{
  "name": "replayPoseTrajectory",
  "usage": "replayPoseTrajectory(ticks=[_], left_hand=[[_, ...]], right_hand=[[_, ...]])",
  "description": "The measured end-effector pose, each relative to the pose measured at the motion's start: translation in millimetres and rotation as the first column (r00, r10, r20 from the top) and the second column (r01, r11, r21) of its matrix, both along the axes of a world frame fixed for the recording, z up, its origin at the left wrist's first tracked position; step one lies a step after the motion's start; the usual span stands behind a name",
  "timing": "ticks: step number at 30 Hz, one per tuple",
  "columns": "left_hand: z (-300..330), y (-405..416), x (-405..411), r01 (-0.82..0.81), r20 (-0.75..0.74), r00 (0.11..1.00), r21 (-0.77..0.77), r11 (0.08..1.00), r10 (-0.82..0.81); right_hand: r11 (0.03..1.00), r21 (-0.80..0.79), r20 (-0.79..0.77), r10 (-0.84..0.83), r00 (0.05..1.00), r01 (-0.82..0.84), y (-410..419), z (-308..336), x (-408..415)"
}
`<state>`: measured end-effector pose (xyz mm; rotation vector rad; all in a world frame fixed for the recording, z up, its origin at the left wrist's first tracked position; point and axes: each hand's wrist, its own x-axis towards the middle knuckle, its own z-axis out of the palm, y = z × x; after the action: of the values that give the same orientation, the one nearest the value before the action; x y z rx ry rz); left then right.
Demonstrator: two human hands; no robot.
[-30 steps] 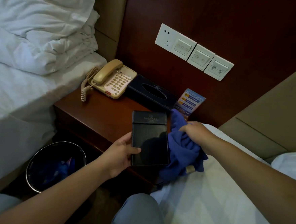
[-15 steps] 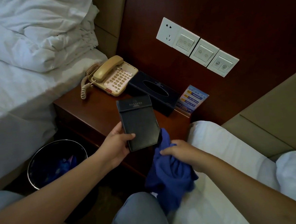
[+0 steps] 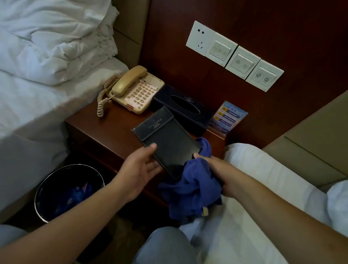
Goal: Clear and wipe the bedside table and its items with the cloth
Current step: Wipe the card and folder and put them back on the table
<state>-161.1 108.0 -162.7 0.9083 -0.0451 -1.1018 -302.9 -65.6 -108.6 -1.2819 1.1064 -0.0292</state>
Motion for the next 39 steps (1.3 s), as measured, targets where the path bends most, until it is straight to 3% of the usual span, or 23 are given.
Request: replayPoseTrajectory(ticks=[3,7,10,13,19,23,27,32,34,37,39], left_hand=[[12,10,25,-0.033,-0.013,0.999,0.026,0.999,0.034],[7,16,22,0.235,0.135,0.955,0.201,0.951,-0.264],[5,17,5,0.35,0.268,0.868,0.266,0.898,-0.417],[8,15,0,0.249,0.341,0.881,0.256,0.934,-0.329],[4,12,11,0.031,0.332,0.938,0.213,0.976,-0.103],[-3,10,13,-0.017,0.303,0.952,0.181,0.983,-0.039],[0,6,20,-0.185,0.164,0.972,0.1,0.978,0.167],[0,-2,2,-0.105,0.118,0.988,0.06,0.993,0.097],[2,-4,4,-0.142,0.086,0.987,0.036,0.989,0.139],[5,-5,14,-0.207,0.086,0.975,0.012,0.978,0.205],[5,-6,15,-0.214,0.123,0.97,0.01,0.977,0.211]], right_hand=[[0.989,-0.001,-0.053,0.146,0.988,-0.147,-23,23,-14],[0.896,-0.087,-0.346,0.383,0.856,-0.436,-48,49,-18],[0.786,-0.169,-0.519,0.443,0.731,-0.595,-47,57,-8],[0.683,-0.269,-0.618,0.418,0.666,-0.679,-36,51,3],[0.654,-0.305,-0.599,0.433,0.673,-0.692,-18,36,1],[0.74,-0.288,-0.528,0.406,0.746,-0.607,-14,38,3],[0.844,-0.221,-0.437,0.363,0.823,-0.489,-6,37,7],[0.898,-0.303,-0.323,0.219,0.921,-0.32,21,23,37],[0.874,-0.292,-0.357,0.276,0.892,-0.387,36,16,49],[0.773,-0.21,-0.458,0.463,0.759,-0.598,69,10,57],[0.743,-0.138,-0.469,0.534,0.704,-0.655,83,4,58]])
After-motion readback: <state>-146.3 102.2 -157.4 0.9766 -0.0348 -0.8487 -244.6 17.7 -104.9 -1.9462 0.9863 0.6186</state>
